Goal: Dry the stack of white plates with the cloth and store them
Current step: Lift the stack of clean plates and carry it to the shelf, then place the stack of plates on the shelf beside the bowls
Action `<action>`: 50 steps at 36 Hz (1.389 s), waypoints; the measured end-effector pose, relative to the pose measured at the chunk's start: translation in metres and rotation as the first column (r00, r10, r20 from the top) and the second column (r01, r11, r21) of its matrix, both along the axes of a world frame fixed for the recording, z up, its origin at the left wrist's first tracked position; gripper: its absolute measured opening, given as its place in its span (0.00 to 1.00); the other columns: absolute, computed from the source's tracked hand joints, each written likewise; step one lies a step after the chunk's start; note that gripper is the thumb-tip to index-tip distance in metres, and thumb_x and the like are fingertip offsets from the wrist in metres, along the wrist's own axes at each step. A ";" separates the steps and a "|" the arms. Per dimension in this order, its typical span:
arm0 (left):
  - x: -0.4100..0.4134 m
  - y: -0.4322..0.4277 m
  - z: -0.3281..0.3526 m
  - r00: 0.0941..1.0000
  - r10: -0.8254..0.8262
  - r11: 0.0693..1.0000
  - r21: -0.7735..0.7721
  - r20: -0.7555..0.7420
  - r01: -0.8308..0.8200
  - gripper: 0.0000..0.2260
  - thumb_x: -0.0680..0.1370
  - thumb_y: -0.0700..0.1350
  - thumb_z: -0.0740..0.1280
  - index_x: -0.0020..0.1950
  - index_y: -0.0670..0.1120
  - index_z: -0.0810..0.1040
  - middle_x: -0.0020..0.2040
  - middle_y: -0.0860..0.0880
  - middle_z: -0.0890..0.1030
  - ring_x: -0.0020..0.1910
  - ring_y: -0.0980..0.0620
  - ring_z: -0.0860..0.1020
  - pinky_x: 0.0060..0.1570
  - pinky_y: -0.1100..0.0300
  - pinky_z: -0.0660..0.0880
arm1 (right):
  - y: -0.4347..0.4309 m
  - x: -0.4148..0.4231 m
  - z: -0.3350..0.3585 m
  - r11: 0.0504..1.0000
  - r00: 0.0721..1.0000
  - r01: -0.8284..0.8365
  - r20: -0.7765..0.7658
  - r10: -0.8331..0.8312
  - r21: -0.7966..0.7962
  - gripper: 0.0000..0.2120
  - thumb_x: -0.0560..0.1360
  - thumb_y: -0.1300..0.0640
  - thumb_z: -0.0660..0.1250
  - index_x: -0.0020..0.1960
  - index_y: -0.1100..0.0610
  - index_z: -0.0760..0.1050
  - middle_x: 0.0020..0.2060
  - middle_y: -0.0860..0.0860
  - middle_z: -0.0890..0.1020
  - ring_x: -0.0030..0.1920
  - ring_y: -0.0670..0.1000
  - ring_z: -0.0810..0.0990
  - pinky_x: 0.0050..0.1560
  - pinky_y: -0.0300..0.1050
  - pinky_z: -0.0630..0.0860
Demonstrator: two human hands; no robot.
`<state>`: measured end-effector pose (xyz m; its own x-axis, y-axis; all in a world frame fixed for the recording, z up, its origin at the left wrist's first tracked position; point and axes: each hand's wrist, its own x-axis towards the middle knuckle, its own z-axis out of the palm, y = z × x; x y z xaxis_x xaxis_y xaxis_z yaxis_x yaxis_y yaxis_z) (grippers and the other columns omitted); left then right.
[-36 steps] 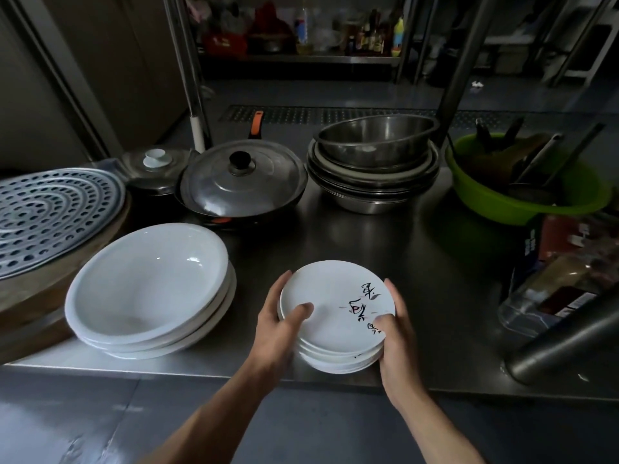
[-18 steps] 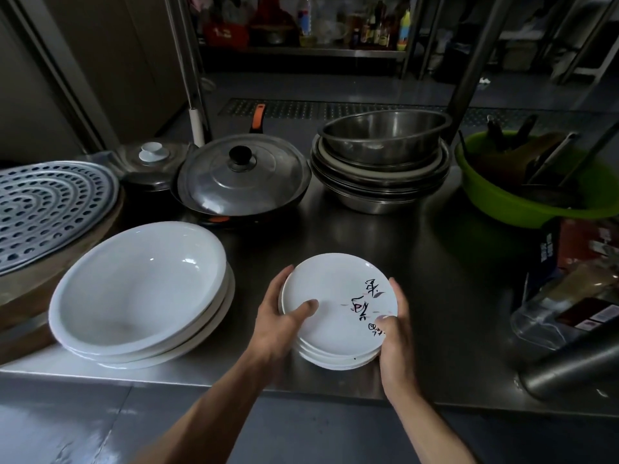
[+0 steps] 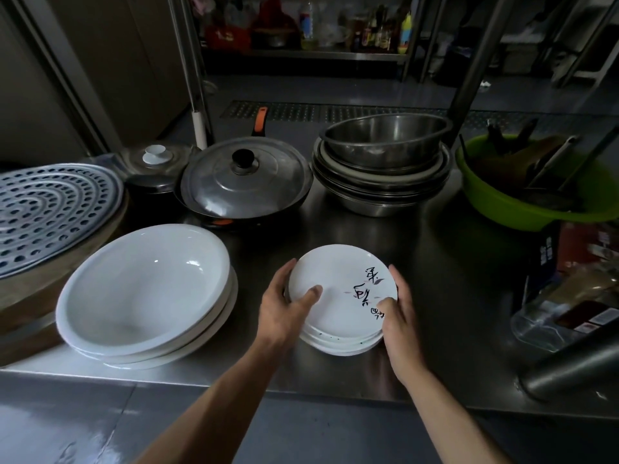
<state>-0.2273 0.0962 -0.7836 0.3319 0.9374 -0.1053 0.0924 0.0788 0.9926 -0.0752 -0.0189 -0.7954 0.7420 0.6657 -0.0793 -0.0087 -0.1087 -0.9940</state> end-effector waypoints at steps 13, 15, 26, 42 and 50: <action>-0.025 -0.011 0.039 0.995 -0.070 0.989 0.123 -0.077 0.079 0.25 0.74 0.48 0.77 0.70 0.57 0.76 0.59 0.63 0.78 0.57 0.74 0.76 0.56 0.75 0.74 | -0.028 -0.014 0.029 0.990 0.955 0.089 0.292 -0.053 -0.113 0.28 0.72 0.41 0.66 0.72 0.39 0.67 0.74 0.45 0.67 0.73 0.49 0.67 0.72 0.53 0.68; -0.038 -0.017 0.059 0.995 -0.055 0.987 0.147 -0.089 0.068 0.22 0.74 0.50 0.75 0.68 0.56 0.77 0.58 0.62 0.78 0.59 0.70 0.76 0.60 0.69 0.74 | -0.032 -0.029 0.049 0.993 0.927 0.083 0.373 -0.044 -0.088 0.27 0.71 0.40 0.64 0.70 0.41 0.70 0.73 0.45 0.65 0.74 0.47 0.66 0.73 0.51 0.66; -0.173 -0.074 0.243 0.972 -0.004 0.999 0.034 -0.236 0.012 0.10 0.80 0.45 0.71 0.60 0.55 0.80 0.54 0.56 0.83 0.52 0.62 0.82 0.54 0.62 0.79 | -0.032 -0.196 0.238 0.932 0.890 -0.312 0.286 0.355 -0.185 0.23 0.75 0.43 0.61 0.67 0.49 0.74 0.59 0.40 0.75 0.61 0.39 0.74 0.61 0.28 0.66; -0.393 -0.077 0.601 0.907 0.223 0.969 0.181 -0.357 -0.167 0.10 0.79 0.37 0.70 0.52 0.53 0.81 0.46 0.58 0.85 0.45 0.59 0.83 0.43 0.69 0.79 | -0.014 -0.395 0.575 0.729 0.645 -0.654 0.355 0.677 -0.202 0.21 0.80 0.43 0.59 0.69 0.51 0.73 0.70 0.44 0.69 0.73 0.42 0.65 0.73 0.45 0.65; -0.390 -0.012 0.689 0.931 0.201 0.947 0.304 -0.304 -0.105 0.10 0.79 0.40 0.71 0.58 0.52 0.81 0.53 0.55 0.84 0.50 0.60 0.83 0.48 0.68 0.78 | 0.031 -0.385 0.668 0.742 0.617 -0.630 0.432 0.658 -0.229 0.24 0.79 0.43 0.59 0.71 0.52 0.71 0.73 0.47 0.64 0.75 0.43 0.62 0.74 0.40 0.61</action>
